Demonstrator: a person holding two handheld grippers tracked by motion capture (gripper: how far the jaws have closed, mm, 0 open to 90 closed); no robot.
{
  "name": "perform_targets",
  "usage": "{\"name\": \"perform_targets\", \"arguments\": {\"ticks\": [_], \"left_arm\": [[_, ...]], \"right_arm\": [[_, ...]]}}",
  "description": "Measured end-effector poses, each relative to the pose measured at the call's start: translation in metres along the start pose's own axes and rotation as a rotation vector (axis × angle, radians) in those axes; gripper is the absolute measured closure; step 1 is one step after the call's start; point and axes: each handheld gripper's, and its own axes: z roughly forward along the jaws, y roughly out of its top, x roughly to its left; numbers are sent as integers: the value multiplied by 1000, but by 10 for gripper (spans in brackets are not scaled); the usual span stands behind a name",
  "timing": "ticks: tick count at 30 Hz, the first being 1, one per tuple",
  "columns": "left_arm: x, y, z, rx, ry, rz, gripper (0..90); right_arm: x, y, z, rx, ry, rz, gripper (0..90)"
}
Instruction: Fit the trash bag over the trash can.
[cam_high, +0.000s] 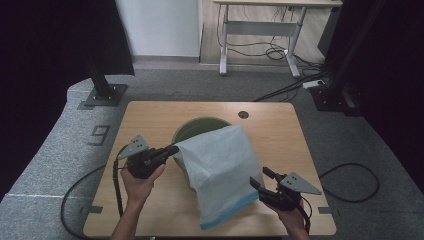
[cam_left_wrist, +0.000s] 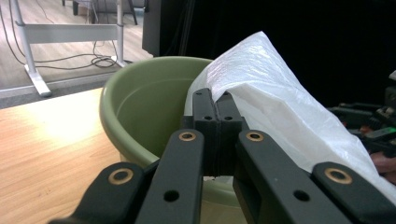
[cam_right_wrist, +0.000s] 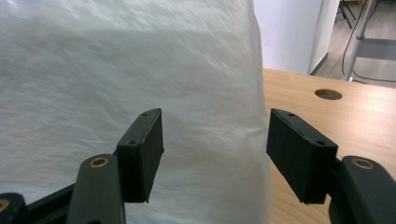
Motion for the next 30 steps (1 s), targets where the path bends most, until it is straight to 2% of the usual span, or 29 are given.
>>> {"name": "perform_targets", "arguments": {"ticks": [8,11,13,15,17,19,23,28,30], "left_arm": [[8,1,-3,-5,-10,-26,900],[8,2,-3,3,-11,-13,900],[8,3,-3,7,-11,-11,900],[7,3,-2,8,-13,-12,900],[7,2,-1,12,-14,-8,900],[6,2,1,19,-18,-6,900],[2,2,8,41,-29,7,900],[-4,4,23,72,-50,25,899],[-6,5,27,69,-62,25,898]], "right_arm": [[-9,-12,9,37,22,38,357],[-11,-19,14,60,39,56,378],[-12,-23,17,71,63,61,469],[-12,-24,18,67,85,57,652],[-11,-23,15,40,81,44,809],[-11,-20,10,10,80,34,883],[-14,-4,-6,-80,92,56,886],[-14,26,-22,-193,96,60,887],[-15,39,-26,-227,97,65,887]]}}
